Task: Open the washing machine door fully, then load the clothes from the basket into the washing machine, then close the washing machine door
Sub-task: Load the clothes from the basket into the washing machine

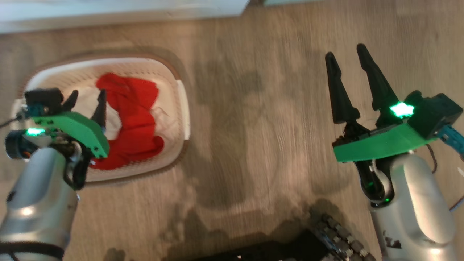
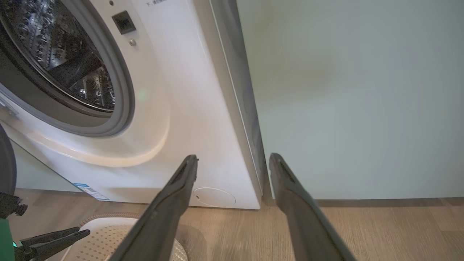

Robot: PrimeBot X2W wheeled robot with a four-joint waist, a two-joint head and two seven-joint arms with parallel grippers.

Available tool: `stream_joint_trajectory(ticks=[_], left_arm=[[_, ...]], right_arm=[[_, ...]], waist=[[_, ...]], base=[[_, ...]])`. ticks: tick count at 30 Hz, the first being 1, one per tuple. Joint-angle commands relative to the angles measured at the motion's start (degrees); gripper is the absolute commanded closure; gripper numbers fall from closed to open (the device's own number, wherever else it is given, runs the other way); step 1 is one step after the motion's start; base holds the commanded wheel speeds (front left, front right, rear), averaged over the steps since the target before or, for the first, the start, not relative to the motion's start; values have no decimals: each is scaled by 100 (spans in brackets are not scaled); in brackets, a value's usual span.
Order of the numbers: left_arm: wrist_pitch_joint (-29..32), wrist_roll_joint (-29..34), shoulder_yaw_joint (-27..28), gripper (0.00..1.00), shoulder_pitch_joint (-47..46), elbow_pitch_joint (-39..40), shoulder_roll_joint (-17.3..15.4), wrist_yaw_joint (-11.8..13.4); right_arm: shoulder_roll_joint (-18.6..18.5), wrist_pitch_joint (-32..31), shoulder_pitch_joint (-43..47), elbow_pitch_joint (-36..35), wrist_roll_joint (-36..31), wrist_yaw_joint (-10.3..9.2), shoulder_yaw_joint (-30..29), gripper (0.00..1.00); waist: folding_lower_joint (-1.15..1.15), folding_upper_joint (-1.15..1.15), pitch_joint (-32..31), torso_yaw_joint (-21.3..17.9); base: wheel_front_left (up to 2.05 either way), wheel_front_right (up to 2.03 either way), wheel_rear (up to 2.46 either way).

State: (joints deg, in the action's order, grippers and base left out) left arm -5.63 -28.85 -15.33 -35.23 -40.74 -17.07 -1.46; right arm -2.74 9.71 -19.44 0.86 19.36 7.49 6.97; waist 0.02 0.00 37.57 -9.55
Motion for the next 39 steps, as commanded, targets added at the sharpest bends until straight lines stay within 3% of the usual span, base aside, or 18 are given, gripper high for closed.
stream_joint_trajectory(ticks=[1,8,16,21,29,37,38,39], left_arm=[[73,-35,130,0,-102,-11,-268,-42],[496,-164,157,0,-644,-789,-577,-275],[931,-360,255,0,-1036,-1402,-854,-363],[1053,-343,243,0,-1250,-1684,-990,-291],[1106,-237,224,0,-1588,-2115,-1172,134],[1170,-259,142,0,-1741,-2424,-1076,39],[1149,-252,121,63,-1761,-2444,-1064,11],[1137,-272,132,100,-1778,-2484,-1051,9]], right_arm=[[-14,81,0,-121,62,0,161,0],[-14,378,-283,143,413,0,505,0],[-14,516,-524,385,723,0,834,0],[-14,526,-619,346,855,0,909,0],[-14,528,-614,209,930,0,963,0],[-14,528,-558,169,941,0,944,0],[-14,529,-557,167,942,0,943,0],[-14,529,-563,164,954,0,949,0]], waist=[[-2,0,530,-397],[-2,0,1164,-771],[-2,0,1632,-1083],[-2,0,1819,-1210],[-2,0,2102,-1333],[-2,0,2182,-1288],[-2,0,2186,-1280],[-2,0,2187,-1275]], base=[[0,0,0],[0,0,0],[0,0,0],[0,0,0],[0,0,0],[0,0,0],[0,0,0],[0,0,0]])
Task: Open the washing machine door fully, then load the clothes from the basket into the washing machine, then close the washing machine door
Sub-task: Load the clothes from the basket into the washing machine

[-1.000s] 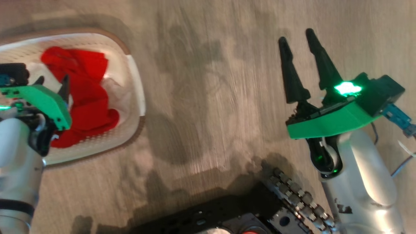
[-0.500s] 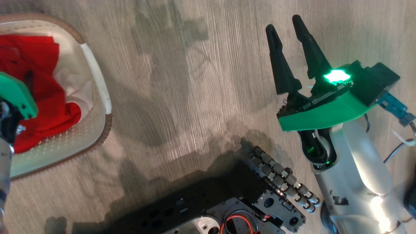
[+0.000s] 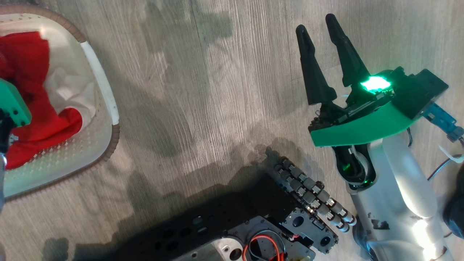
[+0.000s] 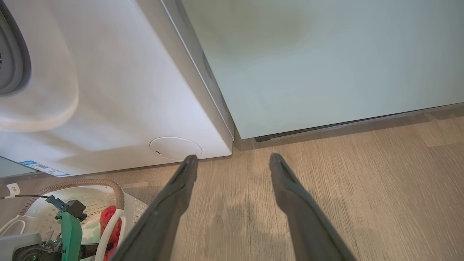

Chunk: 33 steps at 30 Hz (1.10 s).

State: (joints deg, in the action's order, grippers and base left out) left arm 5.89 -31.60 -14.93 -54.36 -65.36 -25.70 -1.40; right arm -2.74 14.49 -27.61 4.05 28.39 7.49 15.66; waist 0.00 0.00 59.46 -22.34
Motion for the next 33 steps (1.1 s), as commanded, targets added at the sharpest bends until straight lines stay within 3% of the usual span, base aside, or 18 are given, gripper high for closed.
stream_joint_trajectory(ticks=[1,9,20,25,33], left_arm=[[-5,-13,93,100,128,-68,-164,9],[-423,-79,104,100,162,-206,22,62],[-1431,-31,-36,100,627,69,534,152],[-1885,-80,-3,100,941,447,784,228],[-2065,-11,0,100,1591,1576,995,420]], right_arm=[[-14,51,245,-153,60,0,83,0],[-14,51,204,-62,-29,0,8,0],[-14,51,406,153,-434,0,-264,0],[-14,45,572,274,-623,0,-446,0],[-14,-241,922,209,-878,0,-800,0]], waist=[[0,0,-6,9],[0,0,-323,210],[0,0,-1326,778],[0,0,-1854,1060],[0,0,-2732,1475]], base=[[0,0,0],[0,0,0],[0,0,0],[0,0,0],[0,0,0]])
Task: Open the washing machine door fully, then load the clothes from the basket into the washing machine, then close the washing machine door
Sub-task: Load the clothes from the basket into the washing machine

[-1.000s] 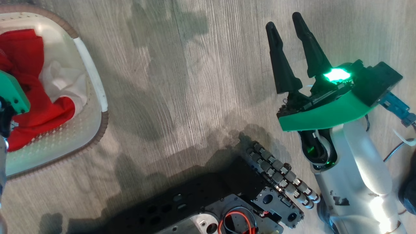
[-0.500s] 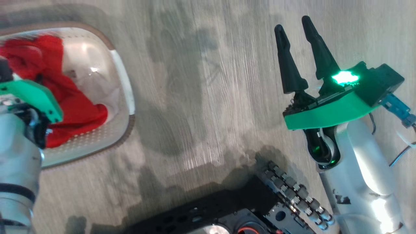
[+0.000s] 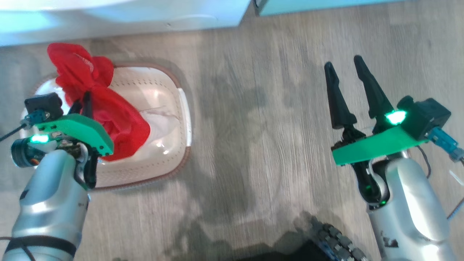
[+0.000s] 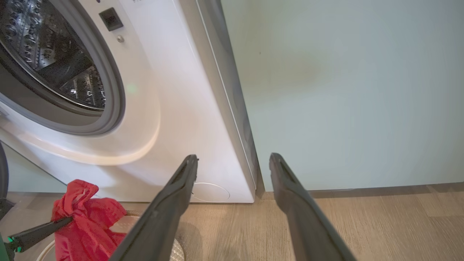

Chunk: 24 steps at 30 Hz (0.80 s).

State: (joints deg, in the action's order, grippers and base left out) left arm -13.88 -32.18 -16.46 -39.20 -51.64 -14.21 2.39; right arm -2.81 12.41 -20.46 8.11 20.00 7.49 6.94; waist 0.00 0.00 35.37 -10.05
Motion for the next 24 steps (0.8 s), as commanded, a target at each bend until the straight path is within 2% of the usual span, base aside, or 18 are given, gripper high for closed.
stream_joint_trajectory(ticks=[1,3,4,15,24], left_arm=[[-94,72,161,100,144,392,-152,83],[-99,103,168,100,218,595,-159,120],[-105,173,188,100,387,1016,-193,197],[-111,506,435,100,1454,3335,-346,675],[-111,779,581,100,2129,4576,-520,784]], right_arm=[[-7,-71,253,-224,-59,0,28,0],[-7,-111,299,-251,-76,0,-9,0],[-7,-179,384,-291,-105,0,-65,0],[-7,-421,792,-450,-199,0,-319,0],[-7,-624,1163,-525,-234,0,-479,0]], waist=[[0,0,-408,285],[0,0,-485,315],[0,0,-652,359],[0,0,-1545,516],[0,0,-2217,628]], base=[[0,0,0],[0,0,0],[0,0,0],[0,0,0],[0,0,0]])
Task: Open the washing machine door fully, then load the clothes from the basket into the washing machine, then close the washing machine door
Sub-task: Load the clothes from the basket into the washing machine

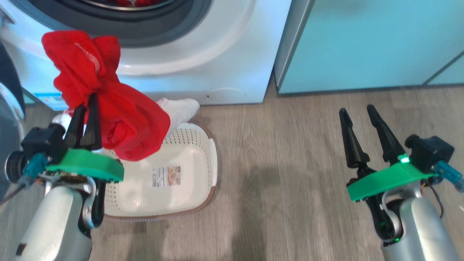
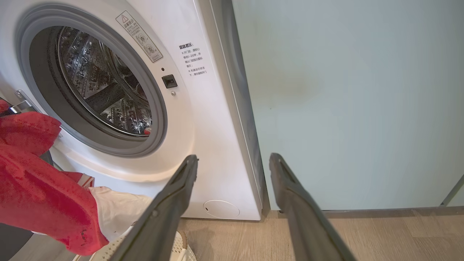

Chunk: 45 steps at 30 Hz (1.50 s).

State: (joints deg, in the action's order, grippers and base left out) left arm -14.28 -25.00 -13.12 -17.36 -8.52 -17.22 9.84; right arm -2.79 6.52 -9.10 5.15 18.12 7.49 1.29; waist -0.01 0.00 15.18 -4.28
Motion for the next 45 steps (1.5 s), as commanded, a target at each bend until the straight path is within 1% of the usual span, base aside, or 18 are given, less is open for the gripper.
stream_joint_trajectory(ticks=[1,9,15,21,30,45], left_arm=[[-72,100,269,100,24,364,-234,65],[-63,321,316,100,879,962,-358,307],[24,384,311,100,1377,1224,-429,461],[87,361,298,100,1738,1342,-528,452],[226,323,252,100,2103,1557,-601,485],[322,298,117,100,2109,1625,-627,458]], right_arm=[[-9,-53,68,-238,-53,0,74,0],[-9,-191,442,-291,-76,0,-26,0],[-9,-297,716,-360,-99,0,-116,0],[-9,-387,1003,-461,-118,0,-174,0],[-9,-495,1183,-645,-134,0,-249,0],[-9,-506,1190,-683,-133,0,-268,0]], waist=[[1,0,-274,56],[1,0,-856,74],[1,0,-1188,130],[1,0,-1460,168],[1,0,-1582,186],[1,0,-1570,255]], base=[[0,0,0],[0,0,0],[0,0,0],[0,0,0],[0,0,0],[0,0,0]])
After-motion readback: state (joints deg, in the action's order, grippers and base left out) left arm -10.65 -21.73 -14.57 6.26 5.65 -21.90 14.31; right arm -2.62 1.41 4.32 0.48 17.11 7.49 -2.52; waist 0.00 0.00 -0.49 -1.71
